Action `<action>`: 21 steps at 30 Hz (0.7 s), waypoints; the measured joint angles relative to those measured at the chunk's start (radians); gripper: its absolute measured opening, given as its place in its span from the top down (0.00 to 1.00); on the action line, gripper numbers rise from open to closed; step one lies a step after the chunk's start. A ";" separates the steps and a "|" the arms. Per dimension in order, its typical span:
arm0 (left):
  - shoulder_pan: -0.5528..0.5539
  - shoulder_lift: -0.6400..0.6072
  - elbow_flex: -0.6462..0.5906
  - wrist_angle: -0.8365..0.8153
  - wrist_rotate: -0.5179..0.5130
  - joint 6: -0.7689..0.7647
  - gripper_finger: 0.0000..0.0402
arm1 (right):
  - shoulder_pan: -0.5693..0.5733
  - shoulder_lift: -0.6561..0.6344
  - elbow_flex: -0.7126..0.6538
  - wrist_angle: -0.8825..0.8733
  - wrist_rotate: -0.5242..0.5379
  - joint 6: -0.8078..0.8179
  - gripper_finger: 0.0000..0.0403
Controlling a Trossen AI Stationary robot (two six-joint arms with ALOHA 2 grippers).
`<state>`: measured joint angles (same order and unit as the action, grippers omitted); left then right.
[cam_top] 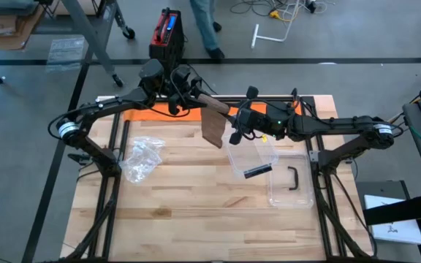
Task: Roll bandage
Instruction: Roll the brown bandage
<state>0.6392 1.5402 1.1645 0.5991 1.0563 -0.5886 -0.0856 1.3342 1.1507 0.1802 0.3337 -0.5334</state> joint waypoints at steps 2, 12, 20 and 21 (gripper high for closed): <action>0.000 0.000 0.000 0.000 0.001 0.002 0.58 | 0.000 0.000 0.000 0.000 0.002 0.004 0.72; 0.000 0.000 0.000 0.008 0.003 0.035 0.80 | 0.000 -0.001 0.001 0.001 0.002 0.127 0.69; 0.009 -0.023 0.012 0.019 0.007 0.393 0.79 | 0.000 -0.049 0.010 -0.023 -0.006 0.429 0.42; 0.009 -0.023 0.015 0.018 0.007 0.443 0.79 | 0.000 -0.052 0.011 -0.029 -0.006 0.450 0.38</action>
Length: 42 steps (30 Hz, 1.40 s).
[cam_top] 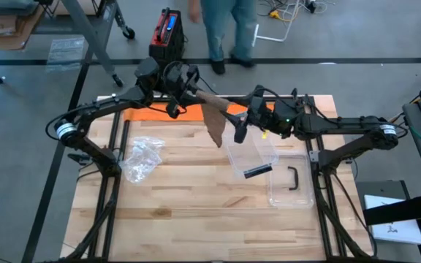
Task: Roll bandage
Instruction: Roll the brown bandage
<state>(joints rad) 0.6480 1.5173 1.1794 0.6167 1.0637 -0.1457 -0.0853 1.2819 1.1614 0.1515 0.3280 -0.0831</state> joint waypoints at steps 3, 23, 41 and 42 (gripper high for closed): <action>-0.003 0.000 0.002 -0.003 0.000 0.126 0.79 | 0.000 0.001 -0.001 -0.004 -0.012 0.042 0.26; -0.002 -0.002 0.002 -0.003 0.103 0.378 0.79 | -0.033 0.065 -0.003 0.115 -0.065 0.170 0.18; -0.004 -0.002 0.002 -0.001 0.043 0.228 0.72 | -0.033 0.075 -0.003 0.124 -0.062 0.088 0.67; -0.004 -0.003 0.002 0.000 0.040 0.186 0.70 | -0.033 0.076 -0.003 0.123 -0.061 0.072 0.69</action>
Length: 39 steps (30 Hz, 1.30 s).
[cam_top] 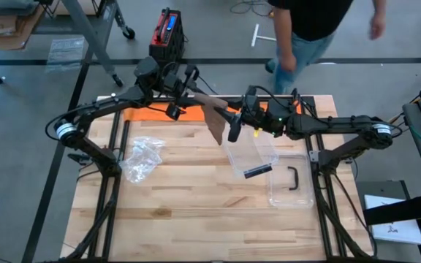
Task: Roll bandage
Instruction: Roll the brown bandage
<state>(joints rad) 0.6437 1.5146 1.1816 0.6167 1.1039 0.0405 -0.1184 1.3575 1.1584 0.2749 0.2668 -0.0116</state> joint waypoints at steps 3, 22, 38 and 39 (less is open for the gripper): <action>0.002 -0.001 0.000 -0.001 -0.014 -0.132 0.63 | 0.000 0.000 0.000 -0.001 0.003 -0.050 0.72; 0.040 0.001 0.003 -0.004 0.015 -0.372 0.22 | 0.008 0.006 0.000 0.008 0.053 -0.267 0.74; 0.026 0.124 0.128 -0.015 0.121 -0.642 0.28 | 0.009 0.006 0.000 0.014 0.038 -0.466 0.76; 0.026 0.125 0.128 -0.015 0.121 -0.641 0.29 | 0.009 0.006 0.000 0.014 0.038 -0.477 0.76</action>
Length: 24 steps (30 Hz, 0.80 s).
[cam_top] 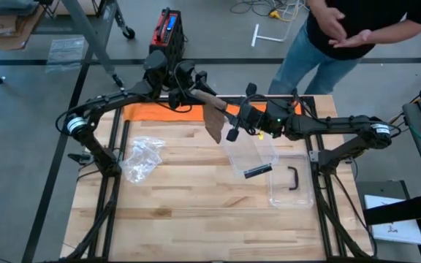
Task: Roll bandage
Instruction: Roll the brown bandage
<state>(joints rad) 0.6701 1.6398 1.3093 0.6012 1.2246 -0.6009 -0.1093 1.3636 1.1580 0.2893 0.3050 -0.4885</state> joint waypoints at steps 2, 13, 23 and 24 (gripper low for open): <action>0.000 0.000 -0.001 0.000 0.000 0.005 0.30 | 0.000 0.000 0.000 0.000 0.000 -0.007 0.76; 0.000 0.000 -0.001 -0.005 -0.006 -0.008 0.39 | 0.000 0.000 0.000 -0.002 0.000 -0.033 0.77; -0.001 0.000 -0.001 -0.012 0.012 0.054 0.77 | 0.000 -0.002 0.000 -0.019 -0.011 0.023 0.67; -0.001 0.000 -0.001 -0.012 0.014 0.064 0.80 | 0.000 -0.002 0.000 -0.019 -0.014 0.047 0.65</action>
<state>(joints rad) 0.6689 1.6394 1.3079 0.5896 1.2385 -0.5366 -0.1093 1.3617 1.1576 0.2707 0.2912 -0.4416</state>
